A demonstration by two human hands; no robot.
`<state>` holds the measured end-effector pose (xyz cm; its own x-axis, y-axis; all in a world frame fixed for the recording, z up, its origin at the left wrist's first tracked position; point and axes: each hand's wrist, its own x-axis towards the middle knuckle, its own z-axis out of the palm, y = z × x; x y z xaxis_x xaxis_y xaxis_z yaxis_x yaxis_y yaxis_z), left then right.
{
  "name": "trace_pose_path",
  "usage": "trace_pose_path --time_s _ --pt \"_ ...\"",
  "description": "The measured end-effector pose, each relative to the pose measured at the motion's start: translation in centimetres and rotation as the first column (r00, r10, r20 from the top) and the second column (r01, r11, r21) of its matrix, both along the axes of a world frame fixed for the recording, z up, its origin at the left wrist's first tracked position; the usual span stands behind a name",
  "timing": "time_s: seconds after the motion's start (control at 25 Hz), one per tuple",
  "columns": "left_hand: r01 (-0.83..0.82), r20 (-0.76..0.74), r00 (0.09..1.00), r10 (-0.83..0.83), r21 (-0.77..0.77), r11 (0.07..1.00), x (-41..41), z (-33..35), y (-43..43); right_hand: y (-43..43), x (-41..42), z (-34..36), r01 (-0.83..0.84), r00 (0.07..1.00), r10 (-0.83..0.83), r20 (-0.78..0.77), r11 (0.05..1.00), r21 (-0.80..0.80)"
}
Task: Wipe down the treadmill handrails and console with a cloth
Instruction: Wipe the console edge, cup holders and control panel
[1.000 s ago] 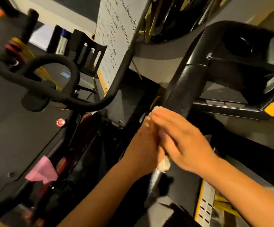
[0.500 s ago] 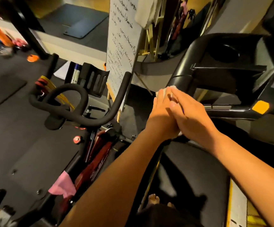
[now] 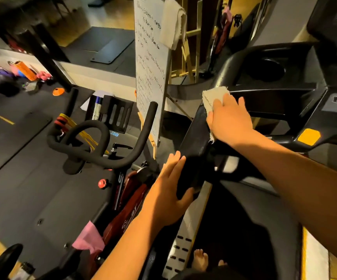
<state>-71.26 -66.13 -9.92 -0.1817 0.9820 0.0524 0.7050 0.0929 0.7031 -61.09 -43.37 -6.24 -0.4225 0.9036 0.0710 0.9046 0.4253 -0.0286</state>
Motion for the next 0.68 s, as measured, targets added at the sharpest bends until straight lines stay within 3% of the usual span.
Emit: trace_pose_path --time_s 0.08,0.2,0.28,0.44,0.56,0.68 --pt "-0.026 -0.025 0.999 0.027 0.019 0.999 -0.1 -0.1 -0.1 -1.5 -0.5 -0.8 0.025 0.994 -0.031 -0.101 0.998 -0.063" --pt "-0.052 0.022 0.999 0.048 0.183 0.982 0.6 0.9 1.4 -9.6 -0.4 -2.3 -0.061 0.971 0.009 -0.239 0.975 -0.214" --pt "-0.052 0.049 0.998 0.045 0.149 0.988 0.9 1.2 3.1 -12.1 0.2 -1.9 -0.132 0.934 0.031 -0.357 0.956 -0.261" --pt "-0.022 -0.083 0.996 0.019 -0.032 0.999 0.9 0.8 4.0 -8.3 -0.7 -1.0 -0.076 0.816 -0.129 -0.564 0.943 -0.324" --pt "-0.041 -0.096 0.995 0.035 -0.059 0.997 0.8 0.9 3.7 -3.0 -1.7 0.5 0.014 0.674 -0.392 -0.626 0.854 -0.520" --pt "-0.102 -0.017 0.995 0.101 -0.041 0.994 1.3 1.8 4.6 -3.4 -2.3 2.1 0.078 0.813 -0.358 -0.458 0.847 -0.525"
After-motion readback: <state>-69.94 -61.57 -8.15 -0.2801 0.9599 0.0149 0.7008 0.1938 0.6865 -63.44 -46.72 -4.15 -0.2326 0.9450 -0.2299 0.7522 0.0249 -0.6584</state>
